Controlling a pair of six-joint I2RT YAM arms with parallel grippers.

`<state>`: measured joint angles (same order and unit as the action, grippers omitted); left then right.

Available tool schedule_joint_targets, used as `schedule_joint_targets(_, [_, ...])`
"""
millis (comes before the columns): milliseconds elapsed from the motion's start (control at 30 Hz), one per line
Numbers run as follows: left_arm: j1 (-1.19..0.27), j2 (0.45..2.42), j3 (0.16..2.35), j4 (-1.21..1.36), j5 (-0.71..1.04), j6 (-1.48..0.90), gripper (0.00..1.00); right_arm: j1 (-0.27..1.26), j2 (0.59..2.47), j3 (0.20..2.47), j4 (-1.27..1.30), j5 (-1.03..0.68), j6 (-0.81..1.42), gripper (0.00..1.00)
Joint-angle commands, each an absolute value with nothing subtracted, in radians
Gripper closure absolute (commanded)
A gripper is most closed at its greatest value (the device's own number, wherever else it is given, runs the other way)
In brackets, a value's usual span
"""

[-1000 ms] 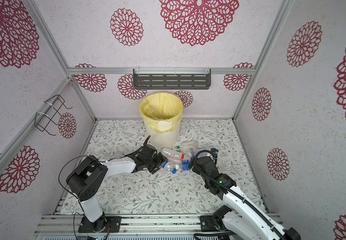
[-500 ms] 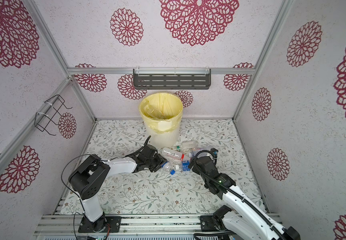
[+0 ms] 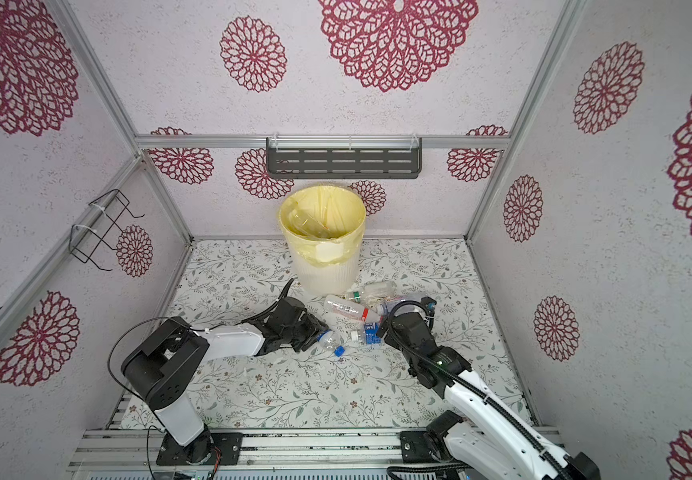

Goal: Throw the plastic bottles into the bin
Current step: 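Lower the left gripper onto the blue-label clear water bottle and close it, then lift the blue-label bottle with the left gripper and carry it over the bin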

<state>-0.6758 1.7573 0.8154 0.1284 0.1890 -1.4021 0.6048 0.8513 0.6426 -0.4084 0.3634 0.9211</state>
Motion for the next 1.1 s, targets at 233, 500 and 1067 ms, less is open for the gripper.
schedule_joint_targets(233, [-0.624,1.636,0.689,0.085,0.152,-1.391,0.49,0.601,0.863,0.662,-0.397,0.389,0.955,0.01])
schedule_joint_targets(500, [-0.586,1.497,0.626,0.062,0.116,-1.368,0.49,0.602,0.846,0.641,-0.400,0.391,0.971,0.01])
schedule_joint_targets(1067, [-0.431,1.192,0.669,-0.150,0.110,-1.214,0.49,0.601,0.815,0.615,-0.429,0.426,0.990,0.01])
